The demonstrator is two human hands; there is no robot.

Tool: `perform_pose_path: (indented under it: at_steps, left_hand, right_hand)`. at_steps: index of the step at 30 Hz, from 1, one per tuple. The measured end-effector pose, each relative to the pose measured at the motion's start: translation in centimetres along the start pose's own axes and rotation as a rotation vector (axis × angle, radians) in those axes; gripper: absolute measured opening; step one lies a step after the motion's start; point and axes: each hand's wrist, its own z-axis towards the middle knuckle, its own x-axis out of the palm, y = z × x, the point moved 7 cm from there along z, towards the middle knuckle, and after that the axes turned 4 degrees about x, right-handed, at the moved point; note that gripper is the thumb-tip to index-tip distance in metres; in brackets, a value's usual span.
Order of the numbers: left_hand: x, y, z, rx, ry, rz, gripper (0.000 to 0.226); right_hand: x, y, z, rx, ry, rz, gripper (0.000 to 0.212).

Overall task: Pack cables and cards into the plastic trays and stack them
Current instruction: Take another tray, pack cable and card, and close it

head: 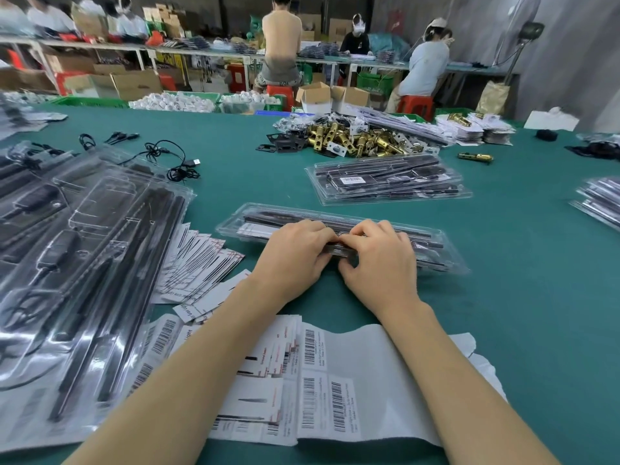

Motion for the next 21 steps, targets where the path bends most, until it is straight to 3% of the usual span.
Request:
perform_pose_path:
  at_steps: [4,9,16,21]
  left_hand:
    - [-0.2,-0.8,0.1,0.027,0.007,-0.021,0.024]
    - [-1.0,0.1,0.5,0.017,0.086,-0.055,0.036]
    - [-1.7,1.3,-0.1,0.035,0.086,-0.045,0.011]
    - [-1.7,1.0,-0.3,0.080,0.070,-0.069,0.030]
  right_hand:
    - [-0.3,-0.6,0.7,0.083,-0.081,-0.004,0.014]
    - [-0.7,-0.7,0.4,0.028,-0.165,-0.007,0.017]
    - [-0.4,-0.7,0.4,0.008,-0.093,-0.001,0.020]
    - [-0.2,-0.7,0.2,0.013,-0.048,0.043,0.016]
